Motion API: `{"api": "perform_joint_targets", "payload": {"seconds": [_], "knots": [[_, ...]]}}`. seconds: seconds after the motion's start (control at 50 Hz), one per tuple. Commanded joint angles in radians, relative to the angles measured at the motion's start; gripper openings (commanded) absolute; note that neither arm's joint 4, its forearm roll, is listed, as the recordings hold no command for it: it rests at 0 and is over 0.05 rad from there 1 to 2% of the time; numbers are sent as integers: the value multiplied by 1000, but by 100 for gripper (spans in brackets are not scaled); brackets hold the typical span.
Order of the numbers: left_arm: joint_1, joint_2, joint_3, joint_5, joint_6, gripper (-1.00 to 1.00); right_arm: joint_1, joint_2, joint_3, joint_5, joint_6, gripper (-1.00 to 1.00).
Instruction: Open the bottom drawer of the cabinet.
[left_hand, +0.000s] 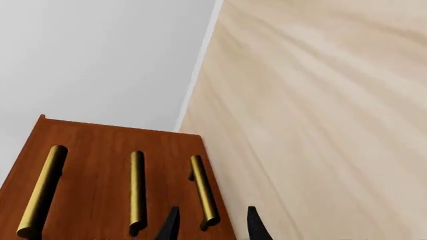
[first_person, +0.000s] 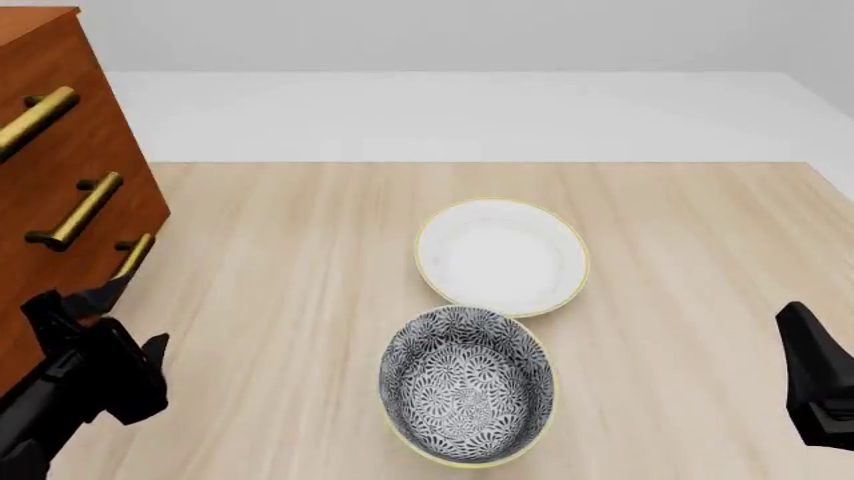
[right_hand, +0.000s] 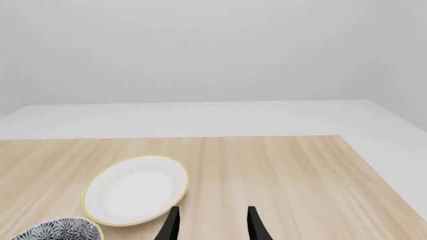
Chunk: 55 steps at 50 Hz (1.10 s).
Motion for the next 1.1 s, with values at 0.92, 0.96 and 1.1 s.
{"api": "perform_joint_targets", "payload": {"seconds": [0.92,0.96,1.1], "knots": [[127,205,-42,-127,157,100,-10,1,2,-2,8,100],[134,216,-51,-127,162,100,-11,-2,4,-1,8,100],[145,245,-73,-127,168,100,-13,-1,-2,4,10,100]]}}
